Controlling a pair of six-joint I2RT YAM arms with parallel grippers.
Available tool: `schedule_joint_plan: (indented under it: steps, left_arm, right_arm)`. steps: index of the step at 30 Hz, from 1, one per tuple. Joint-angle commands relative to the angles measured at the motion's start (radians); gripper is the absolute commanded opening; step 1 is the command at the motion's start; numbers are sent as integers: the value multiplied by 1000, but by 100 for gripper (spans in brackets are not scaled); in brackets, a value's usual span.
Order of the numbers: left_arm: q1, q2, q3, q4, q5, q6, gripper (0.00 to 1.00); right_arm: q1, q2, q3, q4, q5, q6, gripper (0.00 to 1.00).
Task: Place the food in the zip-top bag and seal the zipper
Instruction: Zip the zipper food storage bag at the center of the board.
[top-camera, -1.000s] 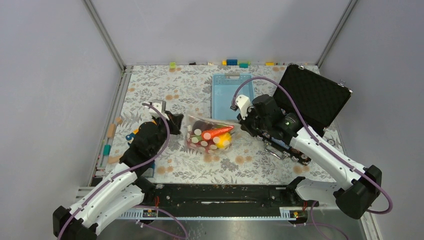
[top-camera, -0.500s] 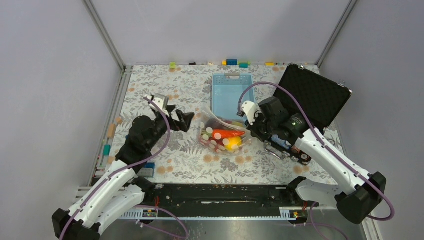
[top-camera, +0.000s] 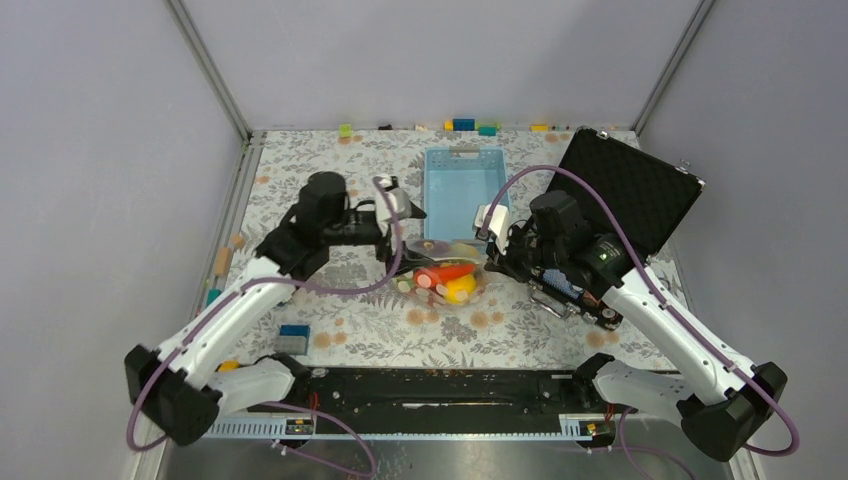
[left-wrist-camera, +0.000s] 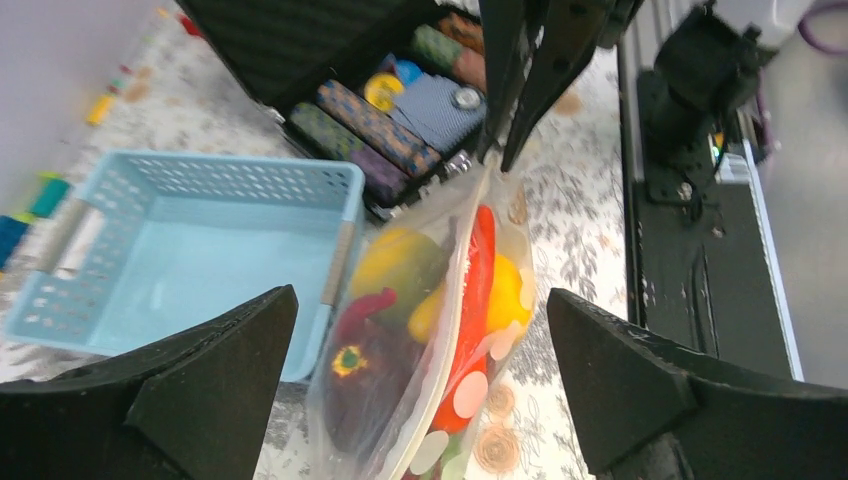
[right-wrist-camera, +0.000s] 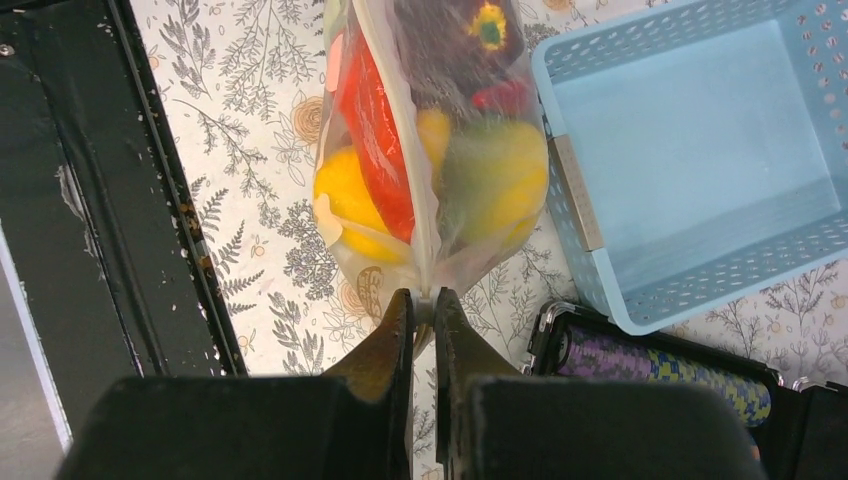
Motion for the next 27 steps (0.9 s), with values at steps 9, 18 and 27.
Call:
schedule_joint_plan:
  steps: [9, 18, 27]
  left_arm:
    - [-169, 205, 136, -216, -168, 168, 99]
    - [-171, 229, 139, -200, -343, 80, 1]
    - [-172, 60, -10, -72, -590, -7, 0]
  right_arm:
    - [-1, -1, 57, 94, -83, 47, 0]
    - [-2, -35, 14, 88, -92, 9, 0]
    - [-2, -75, -51, 10, 159, 18, 2]
